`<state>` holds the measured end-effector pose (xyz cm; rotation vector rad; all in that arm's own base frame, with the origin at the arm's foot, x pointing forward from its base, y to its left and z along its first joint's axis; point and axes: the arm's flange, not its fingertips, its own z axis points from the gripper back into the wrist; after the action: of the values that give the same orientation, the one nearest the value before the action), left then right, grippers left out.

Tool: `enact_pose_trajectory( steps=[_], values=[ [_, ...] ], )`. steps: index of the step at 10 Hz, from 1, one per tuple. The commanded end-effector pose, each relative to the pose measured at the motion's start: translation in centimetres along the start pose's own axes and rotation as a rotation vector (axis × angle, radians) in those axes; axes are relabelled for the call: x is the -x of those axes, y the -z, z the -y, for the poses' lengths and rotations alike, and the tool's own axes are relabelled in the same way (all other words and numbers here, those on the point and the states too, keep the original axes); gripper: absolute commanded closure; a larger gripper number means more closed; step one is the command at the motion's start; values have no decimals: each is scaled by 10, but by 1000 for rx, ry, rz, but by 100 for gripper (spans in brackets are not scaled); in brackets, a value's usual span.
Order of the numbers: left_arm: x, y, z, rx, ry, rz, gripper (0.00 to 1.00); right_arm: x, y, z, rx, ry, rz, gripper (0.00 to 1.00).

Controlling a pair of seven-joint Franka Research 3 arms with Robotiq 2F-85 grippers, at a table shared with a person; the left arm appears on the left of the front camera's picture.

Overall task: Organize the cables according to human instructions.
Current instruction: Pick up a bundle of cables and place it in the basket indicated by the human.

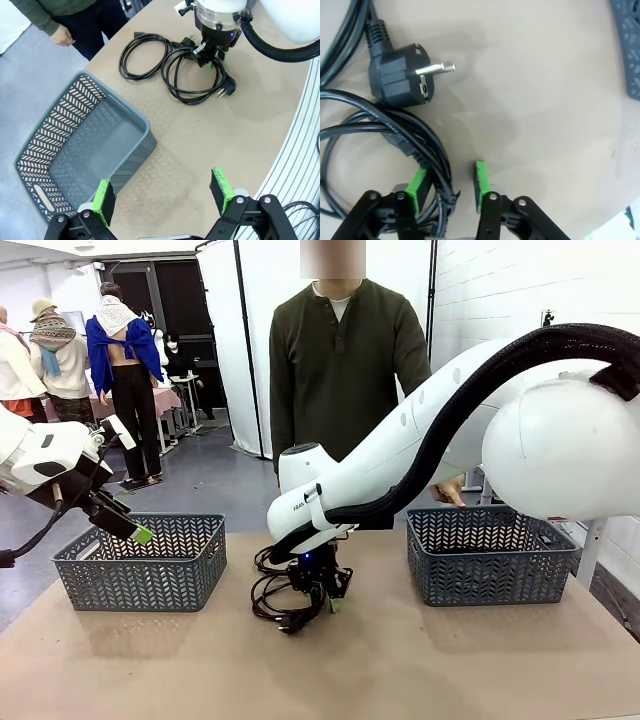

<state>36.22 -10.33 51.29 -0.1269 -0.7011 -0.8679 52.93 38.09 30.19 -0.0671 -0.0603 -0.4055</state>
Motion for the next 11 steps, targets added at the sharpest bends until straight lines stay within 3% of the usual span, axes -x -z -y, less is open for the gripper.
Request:
enact_pose_trajectory(
  steps=[1, 7, 11],
  values=[
    [1, 0, -2, 1, -6, 2, 0, 3, 8, 3, 9, 40, -34, 100],
    [1, 0, -2, 1, -6, 2, 0, -1, -11, 19, 57, 19, -1, 100],
    [1, 0, -2, 1, -6, 2, 0, -8, -80, 47, -15, -55, -93, 100]
  ],
)
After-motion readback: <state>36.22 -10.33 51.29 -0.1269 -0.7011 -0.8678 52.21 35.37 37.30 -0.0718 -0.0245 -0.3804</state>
